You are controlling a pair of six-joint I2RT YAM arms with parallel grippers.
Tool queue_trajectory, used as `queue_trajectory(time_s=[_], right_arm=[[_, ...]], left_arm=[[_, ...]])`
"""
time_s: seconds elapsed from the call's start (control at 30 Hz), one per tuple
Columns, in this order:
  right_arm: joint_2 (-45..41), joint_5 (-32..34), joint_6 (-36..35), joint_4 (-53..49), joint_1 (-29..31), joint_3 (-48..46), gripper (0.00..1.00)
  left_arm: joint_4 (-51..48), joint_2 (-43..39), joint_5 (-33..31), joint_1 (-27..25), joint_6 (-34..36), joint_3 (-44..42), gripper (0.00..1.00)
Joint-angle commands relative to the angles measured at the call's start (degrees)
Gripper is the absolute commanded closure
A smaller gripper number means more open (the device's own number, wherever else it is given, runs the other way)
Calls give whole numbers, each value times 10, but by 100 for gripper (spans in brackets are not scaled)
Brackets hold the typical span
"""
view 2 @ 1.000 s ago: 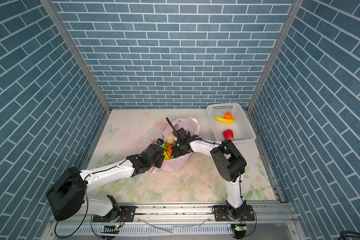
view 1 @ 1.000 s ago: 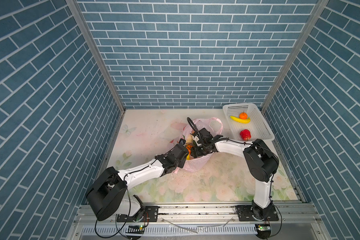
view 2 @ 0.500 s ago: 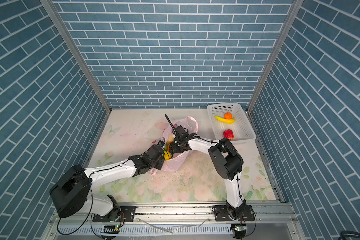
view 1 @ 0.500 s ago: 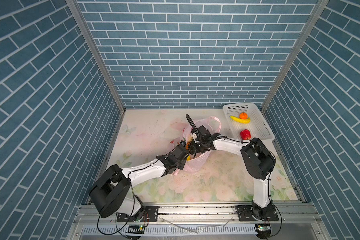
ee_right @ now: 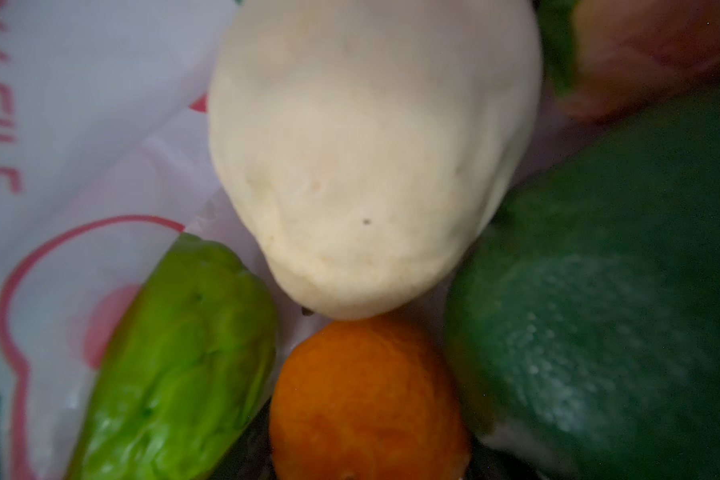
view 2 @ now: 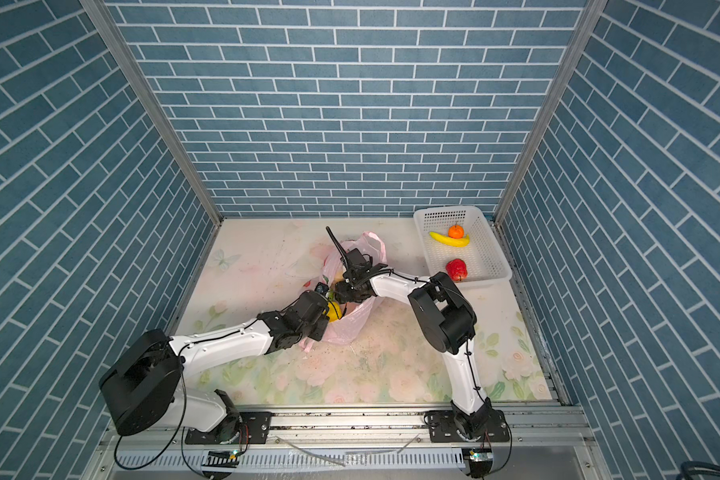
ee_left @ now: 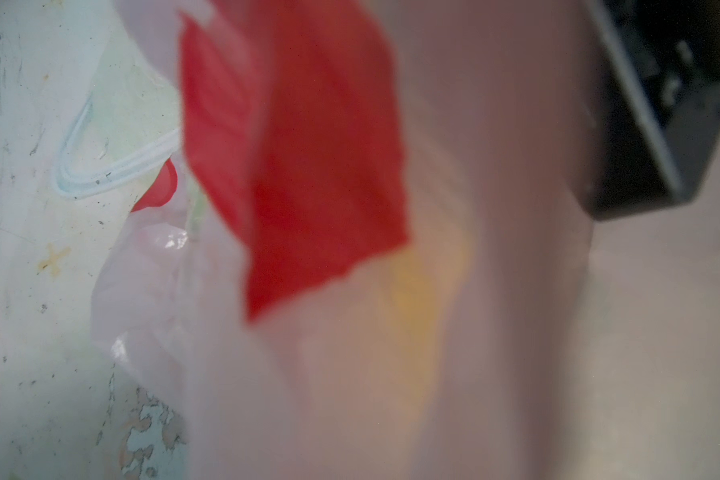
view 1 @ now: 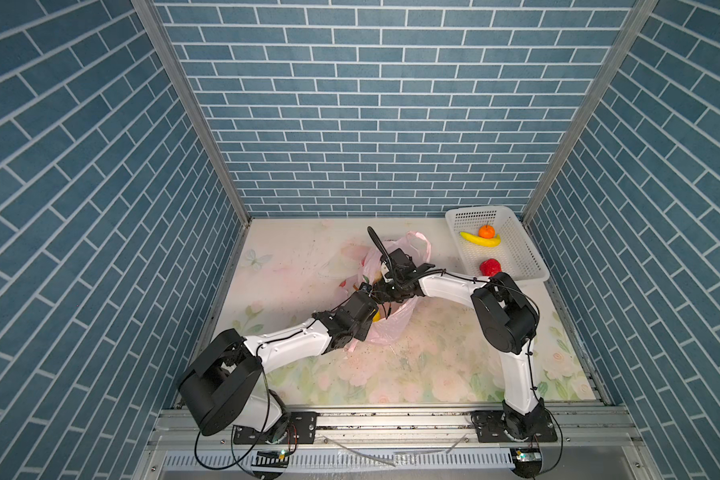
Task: Untie the knot of the plastic bag and take out the fruit
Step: 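Lower the right gripper into the bag and close on the orange, then lift the orange out and carry it to the white basket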
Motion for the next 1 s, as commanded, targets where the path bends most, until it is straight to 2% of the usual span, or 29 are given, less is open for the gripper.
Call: queue_trajectory(time_s=[0.0, 0.2, 0.33, 0.6, 0.8, 0.97], right_arm=[[-2, 13, 14, 5, 1, 0, 55], [-48, 7, 29, 19, 1, -29, 68], [-77, 5, 39, 20, 1, -42, 73], [-138, -9, 45, -22, 1, -58, 74], [-218, -24, 29, -72, 1, -80, 74], [-276, -49, 17, -122, 1, -50, 73]], left_arm=[[-10, -3, 2, -2, -2, -11, 100], [-9, -6, -2, -2, 0, -11, 100], [-7, -10, -2, -2, -1, -12, 100], [-16, -27, -21, -2, 3, -3, 100], [-24, -39, -32, -2, 9, 6, 100], [-31, -36, -33, -2, 15, 20, 100]])
